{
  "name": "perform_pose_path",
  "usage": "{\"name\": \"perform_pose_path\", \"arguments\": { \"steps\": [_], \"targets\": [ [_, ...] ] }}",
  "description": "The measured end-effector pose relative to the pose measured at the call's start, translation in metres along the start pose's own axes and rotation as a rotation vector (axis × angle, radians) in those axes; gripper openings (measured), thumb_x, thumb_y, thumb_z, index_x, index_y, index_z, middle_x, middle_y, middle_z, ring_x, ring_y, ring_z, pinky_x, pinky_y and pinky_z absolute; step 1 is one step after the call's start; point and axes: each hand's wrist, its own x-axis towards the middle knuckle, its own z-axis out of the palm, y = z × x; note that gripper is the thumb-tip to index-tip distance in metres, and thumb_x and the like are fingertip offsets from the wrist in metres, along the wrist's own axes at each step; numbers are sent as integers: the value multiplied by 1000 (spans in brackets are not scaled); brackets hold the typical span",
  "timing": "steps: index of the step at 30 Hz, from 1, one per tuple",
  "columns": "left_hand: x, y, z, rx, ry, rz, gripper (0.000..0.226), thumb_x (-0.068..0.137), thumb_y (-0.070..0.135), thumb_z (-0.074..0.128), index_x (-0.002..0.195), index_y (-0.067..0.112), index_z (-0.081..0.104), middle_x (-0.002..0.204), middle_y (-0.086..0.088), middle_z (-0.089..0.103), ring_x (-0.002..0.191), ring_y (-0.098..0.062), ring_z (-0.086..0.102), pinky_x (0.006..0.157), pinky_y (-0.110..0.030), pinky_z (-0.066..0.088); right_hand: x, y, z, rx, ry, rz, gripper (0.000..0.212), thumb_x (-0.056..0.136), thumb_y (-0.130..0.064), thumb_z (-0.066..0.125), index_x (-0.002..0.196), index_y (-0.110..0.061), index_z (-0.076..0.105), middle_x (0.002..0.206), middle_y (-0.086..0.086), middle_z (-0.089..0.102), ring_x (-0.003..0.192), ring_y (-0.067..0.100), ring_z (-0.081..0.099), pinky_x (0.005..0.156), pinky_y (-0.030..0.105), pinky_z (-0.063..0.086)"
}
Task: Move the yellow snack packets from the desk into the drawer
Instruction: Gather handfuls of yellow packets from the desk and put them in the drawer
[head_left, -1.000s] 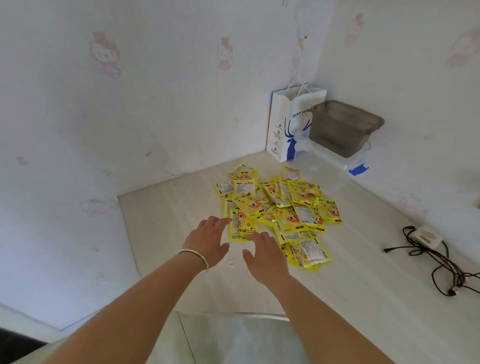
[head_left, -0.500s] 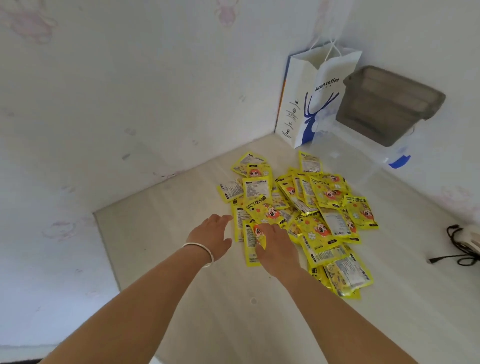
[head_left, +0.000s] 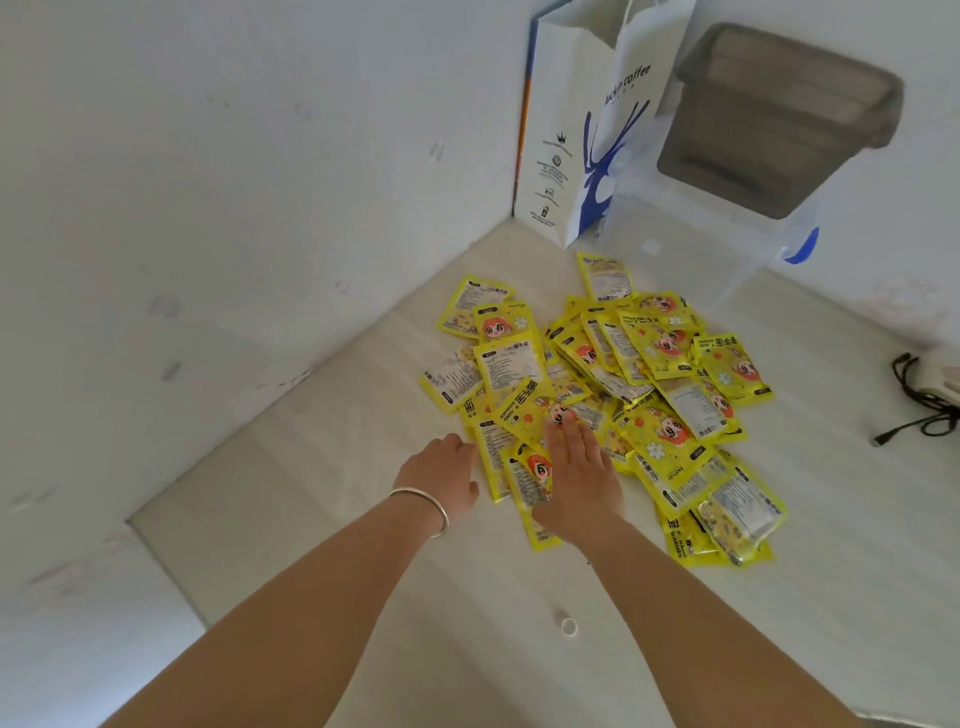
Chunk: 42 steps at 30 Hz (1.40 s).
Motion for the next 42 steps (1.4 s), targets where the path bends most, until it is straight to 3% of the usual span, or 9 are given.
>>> {"name": "perform_pose_path", "arguments": {
  "steps": [4, 8, 11, 15, 20, 27, 33, 38, 42],
  "targets": [
    [10, 14, -5, -266, 8, -148, 30, 92, 22, 46, 116, 8, 56, 119, -13, 55, 110, -30, 57, 89, -36, 46, 7, -4, -3, 5, 9, 4, 93, 88, -33, 53, 152, -17, -13, 161, 4, -14, 149, 26, -6, 118, 37, 21],
    [22, 29, -6, -689, -50, -347, 20, 86, 21, 57, 69, 12, 51, 75, -7, 58, 84, -30, 55, 73, -29, 42, 17, -3, 1, -114, 49, -22, 82, 94, -30, 46, 152, -7, -9, 161, 10, -2, 147, 29, 8, 117, 36, 20],
    [32, 39, 5, -994, -128, -400, 20, 75, 23, 71, 88, 14, 59, 96, -9, 67, 96, -29, 64, 90, -33, 51, 22, 3, -3, -182, 116, -53, 73, 96, -23, 43, 151, -5, 0, 157, 11, 14, 143, 28, 19, 119, 39, 17],
    [27, 58, 14, -1282, -166, -432, 36, 77, 13, 75, 108, 15, 57, 100, -6, 63, 93, -27, 62, 91, -40, 54, 21, 14, -14, 202, 211, 94, 55, 97, -22, 48, 147, -15, 29, 147, 5, 37, 134, 26, 36, 108, 34, 34],
    [30, 78, 26, -1165, -131, -525, 96, 52, 35, 77, 138, 16, 40, 135, -6, 56, 125, -26, 54, 103, -42, 46, 26, 31, -22, 620, 190, 287, 33, 91, -29, 56, 118, -10, 59, 115, 10, 64, 108, 30, 59, 81, 35, 47],
    [20, 69, 20, -1220, 17, -525, 29, 80, 18, 71, 108, 13, 68, 110, -8, 71, 103, -27, 65, 91, -33, 48, 22, 55, -22, 929, 133, 374, 33, 89, -42, 59, 89, -9, 54, 65, -3, 49, 70, 21, 52, 61, 28, 37],
    [4, 52, 9, -1214, 97, -540, 30, 89, 36, 60, 106, 14, 68, 93, -5, 62, 91, -26, 58, 83, -32, 43, 19, 55, -25, 1530, -13, 419, 44, 86, -37, 66, 115, -7, 54, 104, 11, 62, 105, 28, 60, 97, 44, 45],
    [-9, 50, -9, -1251, 217, -489, 24, 88, 43, 59, 89, 20, 64, 88, -7, 64, 78, -26, 57, 74, -31, 47, 8, 40, -26, 1867, -272, 323, 30, 91, -17, 60, 119, -6, 59, 105, 4, 68, 102, 22, 63, 89, 37, 51],
    [-16, 59, -25, -1302, 201, -368, 34, 91, 45, 53, 111, 18, 60, 97, -4, 64, 83, -23, 59, 63, -28, 45, -4, 30, -31, 1998, -284, 255, 21, 95, -17, 54, 111, -7, 63, 102, 7, 72, 100, 24, 66, 99, 45, 47]
  ]
}}
